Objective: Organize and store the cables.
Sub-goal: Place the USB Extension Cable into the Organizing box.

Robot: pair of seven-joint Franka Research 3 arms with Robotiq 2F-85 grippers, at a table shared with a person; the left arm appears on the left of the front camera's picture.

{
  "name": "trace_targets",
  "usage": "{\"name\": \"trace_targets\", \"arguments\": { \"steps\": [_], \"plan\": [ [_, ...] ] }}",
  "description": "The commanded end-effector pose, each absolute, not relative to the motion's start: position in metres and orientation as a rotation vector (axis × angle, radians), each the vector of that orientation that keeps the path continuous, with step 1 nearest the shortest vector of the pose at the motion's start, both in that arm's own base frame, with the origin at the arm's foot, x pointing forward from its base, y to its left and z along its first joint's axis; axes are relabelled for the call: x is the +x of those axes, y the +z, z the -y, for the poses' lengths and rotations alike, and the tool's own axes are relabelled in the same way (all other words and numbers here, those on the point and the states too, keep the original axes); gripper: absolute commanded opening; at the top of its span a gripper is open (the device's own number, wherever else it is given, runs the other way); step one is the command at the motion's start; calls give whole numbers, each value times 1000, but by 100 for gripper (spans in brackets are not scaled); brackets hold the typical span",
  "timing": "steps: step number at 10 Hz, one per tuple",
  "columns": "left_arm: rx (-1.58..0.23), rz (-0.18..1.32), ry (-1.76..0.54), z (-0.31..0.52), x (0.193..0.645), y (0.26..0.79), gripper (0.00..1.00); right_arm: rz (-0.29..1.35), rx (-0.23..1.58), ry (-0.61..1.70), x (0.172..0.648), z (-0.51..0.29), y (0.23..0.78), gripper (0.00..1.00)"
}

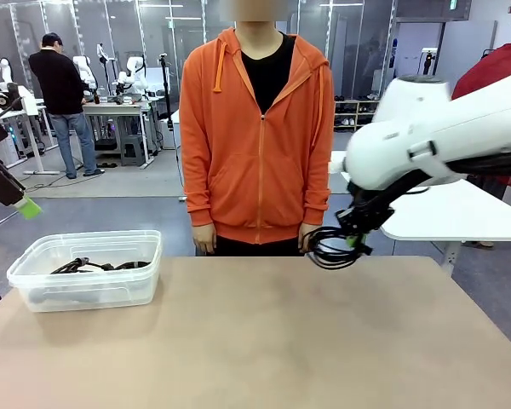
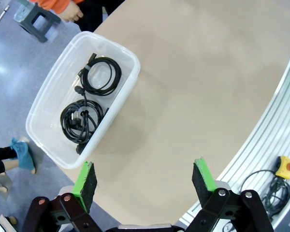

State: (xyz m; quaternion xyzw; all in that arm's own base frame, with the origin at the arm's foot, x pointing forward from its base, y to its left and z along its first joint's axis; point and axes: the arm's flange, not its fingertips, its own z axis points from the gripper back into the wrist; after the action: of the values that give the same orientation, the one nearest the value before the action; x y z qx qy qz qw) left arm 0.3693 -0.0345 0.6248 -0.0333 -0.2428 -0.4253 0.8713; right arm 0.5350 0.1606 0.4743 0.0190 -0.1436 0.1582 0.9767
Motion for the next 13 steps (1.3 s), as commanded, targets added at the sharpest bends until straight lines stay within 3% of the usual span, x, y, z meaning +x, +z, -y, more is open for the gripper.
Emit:
{"name": "trace_targets", "arguments": {
  "steps": [1,5,13],
  "plan": [
    [-52,508,-867,36,371,628,100,297,16,264,550,-197,468,16],
    [-52,508,-867,36,371,628,100,241,-45,156,536,-283,433,16],
    [-52,508,-867,36,371,628,100,228,46,102,534,-372,326,16]
  ]
}}
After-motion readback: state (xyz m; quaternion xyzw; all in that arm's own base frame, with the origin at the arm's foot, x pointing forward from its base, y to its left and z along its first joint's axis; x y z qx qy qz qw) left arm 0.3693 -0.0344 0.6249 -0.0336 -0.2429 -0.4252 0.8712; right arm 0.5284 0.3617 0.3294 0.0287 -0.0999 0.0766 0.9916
